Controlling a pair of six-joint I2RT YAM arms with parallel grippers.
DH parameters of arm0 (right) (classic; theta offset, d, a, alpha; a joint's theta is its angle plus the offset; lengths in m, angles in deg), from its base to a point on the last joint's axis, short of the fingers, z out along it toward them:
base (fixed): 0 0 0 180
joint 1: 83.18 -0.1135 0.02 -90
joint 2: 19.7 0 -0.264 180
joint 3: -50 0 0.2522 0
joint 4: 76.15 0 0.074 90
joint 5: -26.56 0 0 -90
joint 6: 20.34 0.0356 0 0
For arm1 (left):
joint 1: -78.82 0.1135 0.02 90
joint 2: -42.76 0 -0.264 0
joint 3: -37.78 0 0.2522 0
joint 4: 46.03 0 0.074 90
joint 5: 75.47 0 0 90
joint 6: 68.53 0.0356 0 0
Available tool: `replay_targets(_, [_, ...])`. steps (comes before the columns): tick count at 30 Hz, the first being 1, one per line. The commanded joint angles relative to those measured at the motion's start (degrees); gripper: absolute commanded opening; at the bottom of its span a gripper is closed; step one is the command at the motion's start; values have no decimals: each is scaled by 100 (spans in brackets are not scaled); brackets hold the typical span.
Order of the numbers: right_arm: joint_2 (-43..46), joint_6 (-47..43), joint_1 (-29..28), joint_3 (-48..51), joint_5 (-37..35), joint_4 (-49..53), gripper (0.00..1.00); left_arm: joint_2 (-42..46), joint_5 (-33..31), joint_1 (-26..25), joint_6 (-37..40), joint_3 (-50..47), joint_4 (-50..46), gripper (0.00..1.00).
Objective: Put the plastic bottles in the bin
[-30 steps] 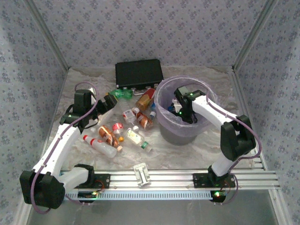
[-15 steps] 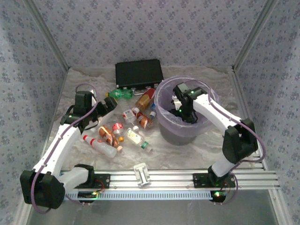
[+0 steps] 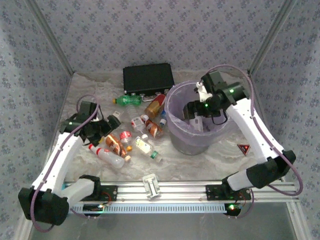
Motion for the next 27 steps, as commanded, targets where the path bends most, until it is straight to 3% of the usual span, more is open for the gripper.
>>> replay_targets(1, [297, -293, 339, -383, 678, -65, 92, 501, -75, -141, -920, -307, -847, 100])
replay_targets(5, [351, -328, 626, -678, 1135, -548, 93, 884, -5, -360, -1520, -575, -990, 99])
replay_targets(10, [247, -400, 771, -947, 865, -815, 93, 892, 57, -1052, -2287, -846, -1160, 97])
replay_targets(14, [313, -438, 853, -911, 845, -943, 94, 890, 33, -1529, -2923, -1457, -725, 96])
replay_targets(27, [716, -675, 1125, -614, 827, -770, 94, 638, 35, -1563, -3559, -2801, 1090, 90])
